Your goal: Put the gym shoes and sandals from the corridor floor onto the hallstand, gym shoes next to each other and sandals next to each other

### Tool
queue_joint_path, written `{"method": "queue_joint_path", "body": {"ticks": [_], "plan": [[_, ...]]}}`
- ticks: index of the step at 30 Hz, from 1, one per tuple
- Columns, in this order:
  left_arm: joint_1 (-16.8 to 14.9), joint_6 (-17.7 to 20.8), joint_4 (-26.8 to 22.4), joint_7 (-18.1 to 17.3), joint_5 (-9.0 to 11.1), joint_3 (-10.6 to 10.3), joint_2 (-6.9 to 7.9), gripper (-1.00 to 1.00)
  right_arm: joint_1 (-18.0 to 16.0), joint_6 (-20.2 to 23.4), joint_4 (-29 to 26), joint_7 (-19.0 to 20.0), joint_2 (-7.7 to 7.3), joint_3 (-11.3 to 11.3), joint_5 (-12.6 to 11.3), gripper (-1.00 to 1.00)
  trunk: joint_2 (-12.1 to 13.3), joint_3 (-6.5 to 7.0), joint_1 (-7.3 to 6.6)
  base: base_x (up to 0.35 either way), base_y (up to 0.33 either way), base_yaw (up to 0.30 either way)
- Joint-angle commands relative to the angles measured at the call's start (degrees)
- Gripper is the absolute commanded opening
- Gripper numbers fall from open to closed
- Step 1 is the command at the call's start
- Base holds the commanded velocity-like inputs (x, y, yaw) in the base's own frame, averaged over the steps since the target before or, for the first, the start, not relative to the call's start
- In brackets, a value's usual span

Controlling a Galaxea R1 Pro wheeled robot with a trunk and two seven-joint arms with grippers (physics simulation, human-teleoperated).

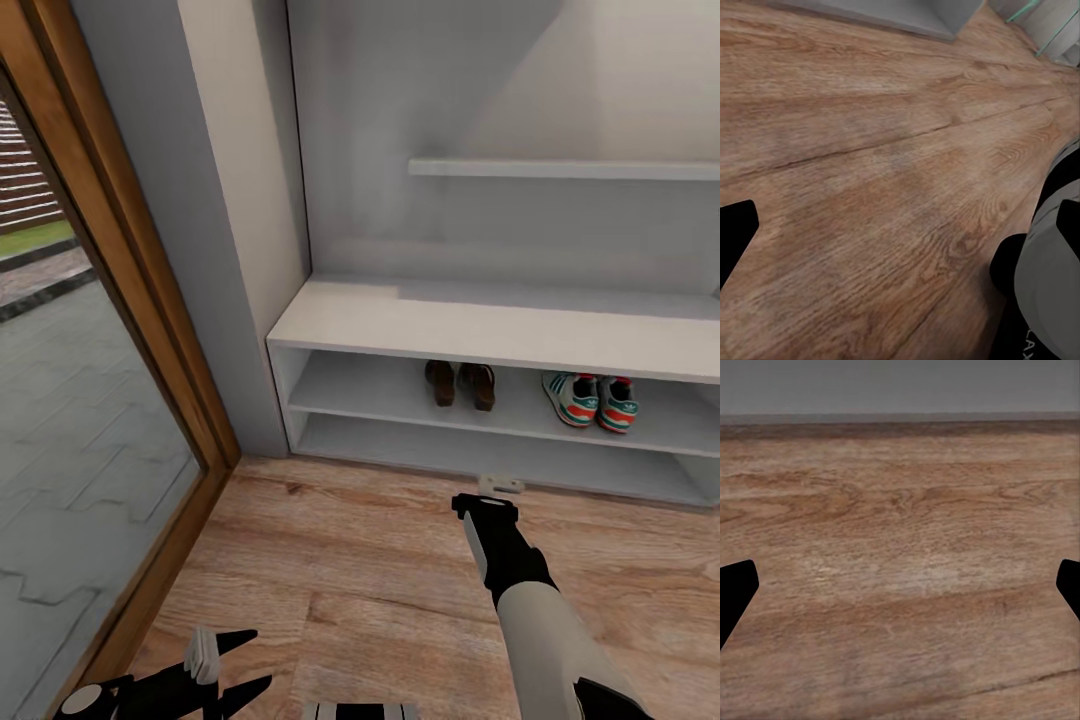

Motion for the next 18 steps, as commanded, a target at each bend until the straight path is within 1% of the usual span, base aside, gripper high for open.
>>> {"method": "queue_joint_path", "body": {"ticks": [1, 2, 9, 11, 13, 18], "plan": [[-0.04, -0.61, -0.04, -0.19, -0.45, 0.26, -0.05, 1.0, -0.03, 0.31, -0.08, 0.09, 0.07, -0.22, 0.42, 1.0, -0.02, -0.05, -0.01, -0.001, 0.0, 0.0], [-0.04, -0.62, -0.04, -0.18, -0.45, 0.29, -0.05, 1.0, -0.02, 0.31, -0.05, 0.13, 0.07, -0.23, 0.42, 1.0, -0.02, -0.05, -0.01, 0.0, 0.0, 0.0], [-0.04, -0.6, -0.04, -0.17, -0.57, 0.37, -0.05, 1.0, 0.08, 0.23, 1.74, 0.25, 0.07, -0.25, 0.36, 1.0, 0.07, 1.5, -0.19, 0.0, 0.0, 0.0], [-0.04, -0.58, -0.04, -0.01, -0.64, 0.38, -0.07, 1.0, 0.22, -0.02, 5.13, 0.34, 0.07, -0.26, 0.34, 1.0, 0.5, 1.9, -0.44, 0.0, 0.0, 0.0], [-0.04, -0.59, -0.04, 0.11, -0.65, 0.38, -0.06, 1.0, 0.24, -0.48, 6.42, 0.35, 0.07, -0.26, 0.35, 1.0, 1.3, 2.26, -0.88, 0.0, 0.0, 0.0], [-0.04, -0.59, -0.04, 0.88, -0.63, 0.39, -0.12, 1.0, 0.27, -4.44, 11.53, 0.37, 0.07, -0.24, 0.46, 1.0, 3.31, 3.16, -1.98, 0.0, 0.0, 0.0]]}}
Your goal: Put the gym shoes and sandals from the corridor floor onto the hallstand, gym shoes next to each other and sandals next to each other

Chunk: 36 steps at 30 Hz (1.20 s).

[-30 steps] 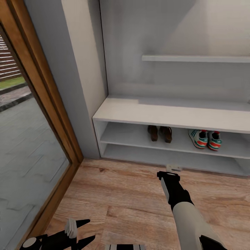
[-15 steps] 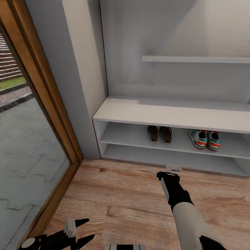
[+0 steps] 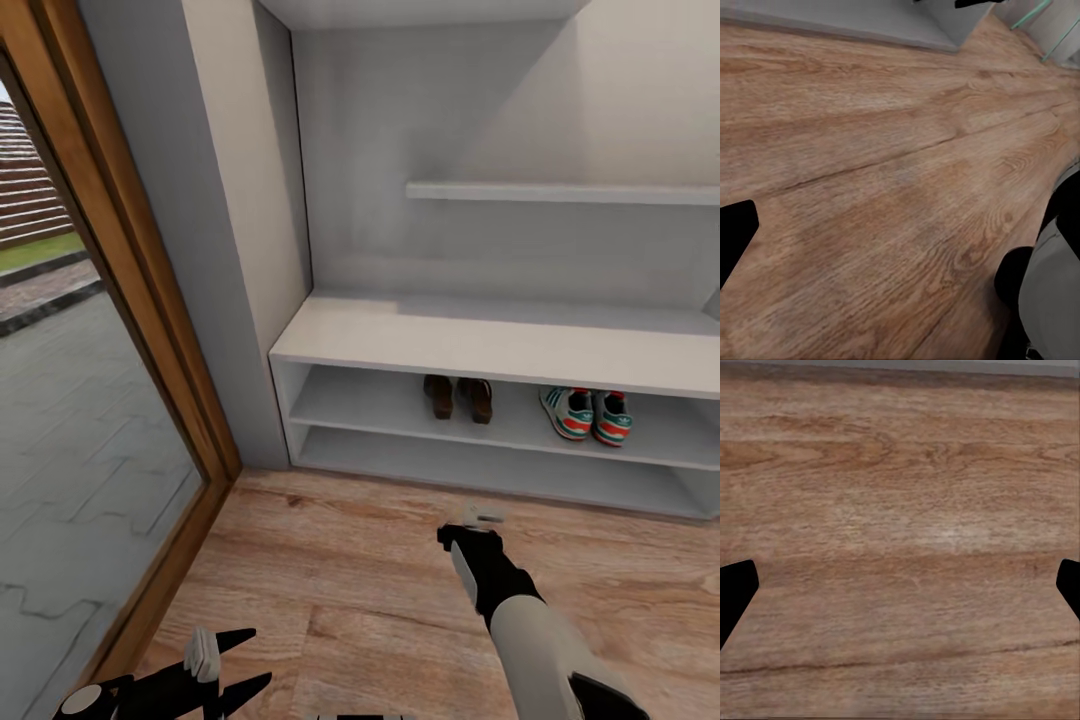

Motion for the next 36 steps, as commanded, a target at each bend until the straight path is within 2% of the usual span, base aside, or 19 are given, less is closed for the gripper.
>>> {"method": "queue_joint_path", "body": {"ticks": [1, 2, 5, 6, 8, 9, 12, 13, 18, 24, 25, 28, 29, 30, 33, 34, 36], "plan": [[-0.04, -0.61, -0.04, 0.01, -0.46, 0.23, -0.05, 1.0, -0.01, -0.71, 0.99, 0.05, 0.07, -0.27, 0.47, 1.0, 0.4, 0.14, -0.24, 0.0, 0.0, 0.0], [-0.04, -0.7, -0.02, 0.95, -0.38, 0.18, -0.1, 1.0, 0.03, -6.38, 7.12, 0.05, -1.87, -0.23, 0.6, 1.0, 0.8, 0.32, -0.46, 0.0, 0.0, 0.0], [-0.04, -0.73, -0.01, 1.47, -0.36, 0.16, -0.13, 1.0, 0.04, -10.09, 10.98, 0.05, -3.85, -0.22, 0.68, 1.0, 2.0, 0.86, -1.12, 0.0, 0.0, 0.0], [-0.04, -0.75, 0.01, 1.83, -0.36, 0.15, -0.14, 1.0, 0.04, -12.57, 13.34, 0.08, -5.13, -0.22, 0.72, 1.0, 2.4, 1.04, -1.33, 0.0, 0.0, 0.0], [-0.04, -0.76, 0.02, 2.19, -0.35, 0.15, -0.14, 1.0, 0.04, -14.95, 15.41, 0.1, -6.31, -0.19, 0.74, 1.0, 3.2, 1.39, -1.77, 0.0, 0.0, 0.0], [-0.04, -0.77, 0.04, 2.99, -0.35, 0.14, -0.15, 1.0, 0.05, -19.3, 18.84, 0.29, -8.71, -0.15, 0.87, 1.0, 3.6, 1.57, -1.99, 0.0, 0.0, 0.0], [-0.04, -0.77, 0.04, 3.4, -0.35, 0.14, -0.13, 1.0, 0.05, -20.54, 19.75, 0.87, -9.91, -0.14, 0.91, 1.0, 4.81, 2.11, -2.65, 0.0, 0.0, 0.0], [-0.04, -0.77, 0.05, 3.8, -0.34, 0.14, -0.1, 1.0, 0.05, -21.15, 20.2, 1.9, -10.92, -0.13, 0.92, 1.0, 5.21, 2.29, -2.87, 0.0, 0.0, 0.0], [-0.04, -0.8, 0.05, 4.72, -0.4, 0.18, -0.07, 1.0, 0.05, -21.74, 20.59, 4.18, -12.13, -0.13, 1.0, 1.0, 7.21, 3.19, -3.97, 0.0, 0.0, 0.0], [-0.04, -0.85, 0.06, 6.91, -0.41, 0.15, -0.07, 1.0, 1.0, -22.0, 20.75, 4.85, -12.52, -0.05, 1.05, 1.0, 9.62, 4.27, -5.29, 0.0, 0.0, 0.0], [-0.04, -0.86, 0.05, 7.23, -0.41, 0.14, -0.08, 1.0, 3.41, -23.4, 20.67, 4.94, -12.63, -0.04, 0.99, 1.0, 10.02, 4.45, -5.51, 0.0, 0.0, 0.0], [-0.04, -0.86, 0.07, 7.31, -0.4, 0.14, -0.07, 1.0, 4.65, -25.48, 20.67, 4.95, -12.68, -0.04, 1.01, 1.0, 11.22, 4.99, -6.17, 0.0, 0.0, 0.0], [-0.04, -0.86, 0.06, 7.34, -0.38, 0.14, -0.07, 1.0, 5.4, -27.14, 20.68, 4.96, -12.7, -0.04, 1.02, 1.0, 11.63, 5.16, -6.39, 0.0, 0.0, 0.0], [-0.04, -0.86, 0.11, 7.57, -0.4, 0.2, -0.07, 1.0, 7.14, -30.63, 20.69, 4.99, -12.8, -0.04, 1.03, 1.0, 12.03, 5.34, -6.61, 0.0, 0.0, 0.0], [-0.04, -0.86, 0.14, 8.74, -0.4, 0.22, -0.08, 1.0, 8.54, -32.17, 20.69, 5.01, -13.22, -0.04, 1.04, 1.0, 13.23, 5.88, -7.27, 0.0, 0.0, 0.0], [-0.04, -0.99, 1.99, 13.38, -0.34, 0.15, -0.12, 1.0, 11.3, -34.82, 20.71, 5.07, -14.52, -0.04, 0.76, 1.0, 13.63, 6.06, -7.48, 0.0, 0.0, 0.0], [-0.04, -1.05, 3.09, 15.39, -0.38, 0.13, -0.17, 1.0, 11.99, -36.38, 20.76, 5.66, -14.73, -0.04, 0.77, 1.0, 14.43, 6.42, -7.92, 0.0, 0.0, 0.0]]}}
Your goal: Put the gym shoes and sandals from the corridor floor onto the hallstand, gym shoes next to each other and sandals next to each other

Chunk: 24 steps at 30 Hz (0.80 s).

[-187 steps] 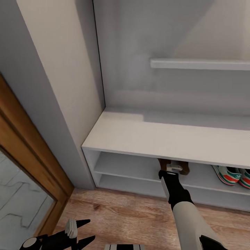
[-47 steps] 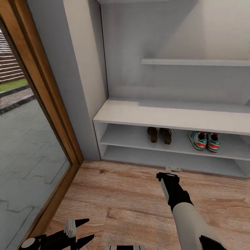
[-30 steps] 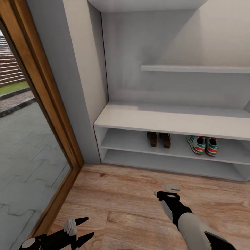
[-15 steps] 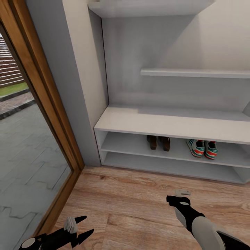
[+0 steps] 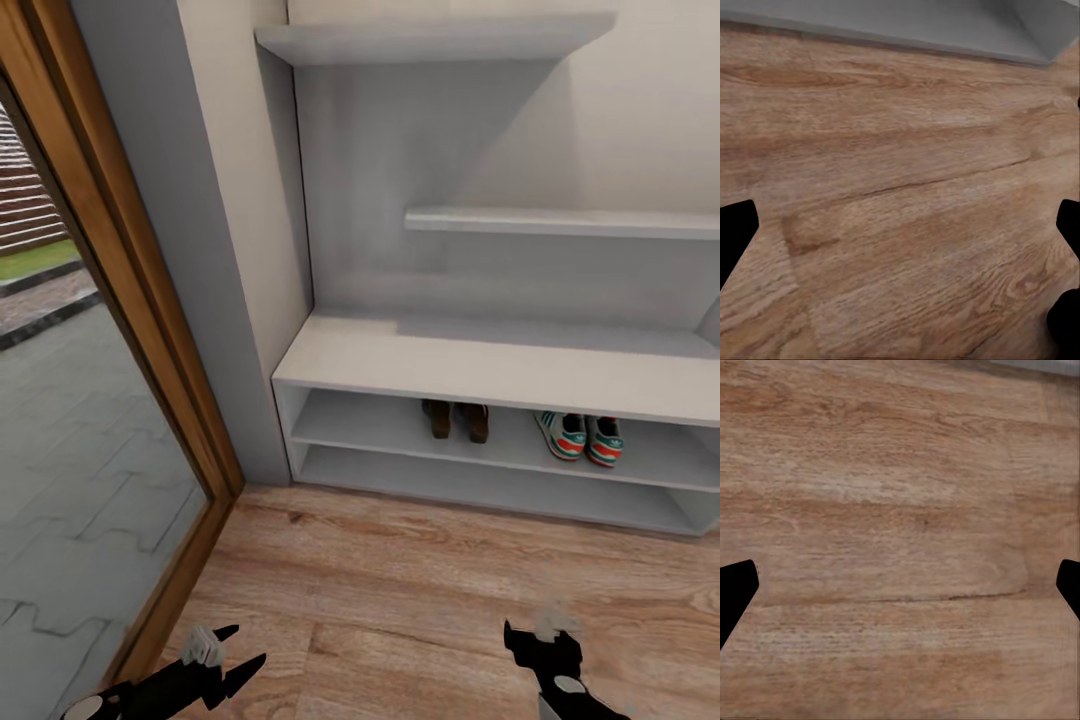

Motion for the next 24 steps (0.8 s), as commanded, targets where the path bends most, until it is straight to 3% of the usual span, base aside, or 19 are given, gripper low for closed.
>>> {"method": "queue_joint_path", "body": {"ticks": [1, 7, 8, 10, 11, 16, 19, 20, 24], "plan": [[-0.04, -0.62, 1.48, 3.11, -0.55, 0.37, -0.11, 1.0, 1.33, -2.2, 0.13, 2.59, -0.21, -0.37, 0.62, 1.0, 0.4, 0.14, -0.24, 0.0, 0.0, 0.0], [-0.04, -1.96, 3.54, 10.01, -0.46, 0.39, -0.21, 1.0, 3.51, -4.22, 0.05, 9.64, -1.2, -0.43, 0.53, 1.0, 2.8, 1.22, -1.55, 0.0, 0.0, 0.0], [-0.04, -3.66, 4.63, 12.95, -0.42, 0.37, -0.53, 1.0, 4.11, -4.6, 0.17, 11.77, -2.37, -0.5, 0.39, 1.0, 3.2, 1.4, -1.77, 0.0, 0.0, 0.0], [-0.04, -4.7, 5.44, 15.0, -0.39, 0.41, -0.88, 1.0, 4.66, -4.74, 0.5, 12.75, -3.06, -0.52, 0.28, 1.0, 4.01, 1.76, -2.21, 0.0, 0.0, 0.0], [-0.03, -5.4, 6.15, 17.76, -0.35, 0.42, -1.15, 1.0, 5.99, -4.88, 0.84, 14.15, -3.56, -0.55, 0.17, 1.0, 4.41, 1.94, -2.43, 0.0, 0.0, 0.0], [0.03, -5.83, 7.83, 21.18, -0.33, 0.41, -1.36, 1.0, 7.78, -5.52, 1.06, 17.61, -3.89, -0.61, 0.18, 1.0, 6.41, 2.84, -3.53, 0.0, 0.0, 0.0], [0.04, -5.98, 9.52, 22.77, -0.35, 0.38, -1.39, 1.0, 8.9, -6.55, 1.13, 20.7, -4.24, -0.62, 0.23, 1.0, 7.62, 3.37, -4.19, 0.0, 0.0, 0.0], [0.04, -6.02, 10.33, 23.6, -0.39, 0.39, -1.38, 1.0, 9.67, -7.17, 1.15, 23.38, -4.53, -0.63, 0.24, 1.0, 8.02, 3.55, -4.41, 0.0, 0.0, 0.0], [0.04, -6.05, 11.94, 26.01, -0.42, 0.43, -1.31, 1.0, 10.33, -7.57, 1.2, 26.2, -4.73, -0.63, 0.29, 1.0, 9.62, 4.27, -5.29, 0.0, 0.0, 0.0]]}}
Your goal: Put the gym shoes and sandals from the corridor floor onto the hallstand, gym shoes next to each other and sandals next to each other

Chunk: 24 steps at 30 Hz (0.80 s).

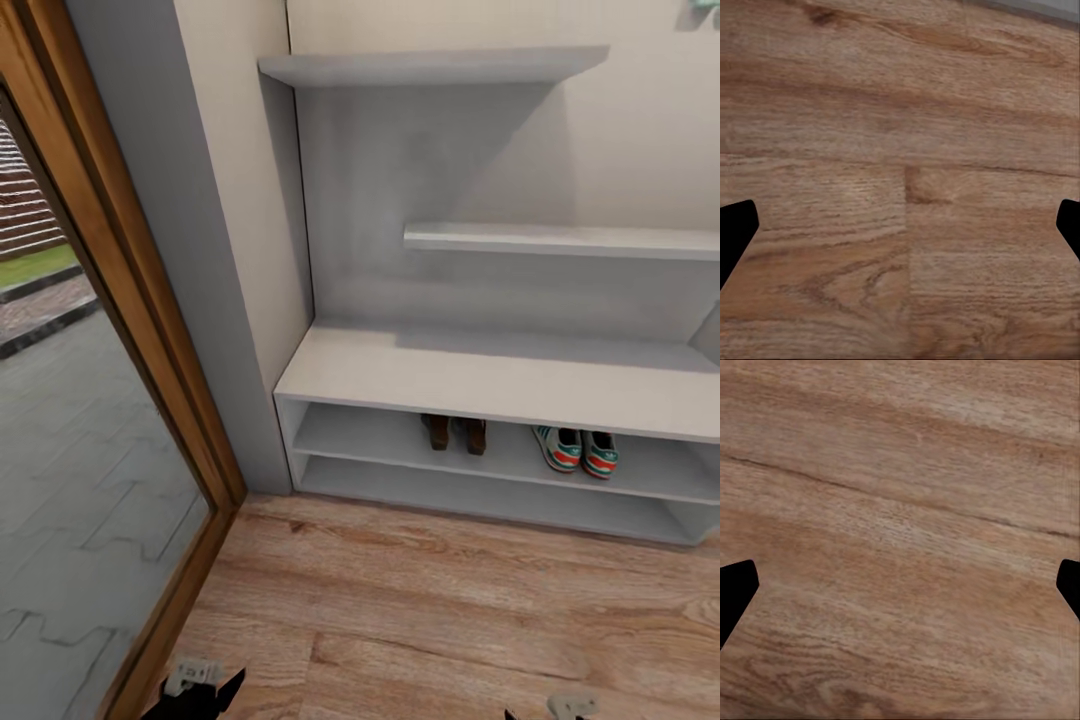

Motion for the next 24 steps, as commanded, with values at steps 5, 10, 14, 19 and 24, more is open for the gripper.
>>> {"method": "queue_joint_path", "body": {"ticks": [5, 10, 14, 19, 24], "plan": [[-0.05, -0.33, 1.92, 2.39, -0.55, 0.39, -0.02, 1.0, 0.43, -0.35, 0.65, 2.08, -0.11, -0.51, 0.44, 1.0, 2.0, 0.86, -1.11, 0.0, 0.0, 0.0], [-0.05, -0.34, 4.91, 3.71, -0.9, 0.27, 0.05, 1.0, 0.65, -0.41, 3.34, 2.65, 0.19, -0.4, 0.64, 1.0, 4.01, 1.76, -2.21, 0.0, 0.0, 0.0], [-0.05, -0.34, 6.92, 3.82, -1.13, 0.15, 0.19, 1.0, 0.68, -0.47, 3.78, 2.5, 0.96, -0.32, 0.76, 1.0, 5.61, 2.48, -3.09, 0.0, 0.0, 0.0], [-0.05, -0.41, 8.32, 3.9, -1.3, -0.08, 0.18, 1.0, 0.69, -0.46, 4.06, 2.4, 1.85, -0.3, 0.77, 1.0, 7.62, 3.37, -4.19, 0.0, 0.0, 0.0], [-0.05, -0.52, 8.74, 3.93, -1.32, -0.2, 0.12, 1.0, 0.75, -0.43, 4.12, 2.35, 2.15, -0.33, 0.75, 1.0, 9.62, 4.27, -5.29, 0.0, 0.0, 0.0]]}}
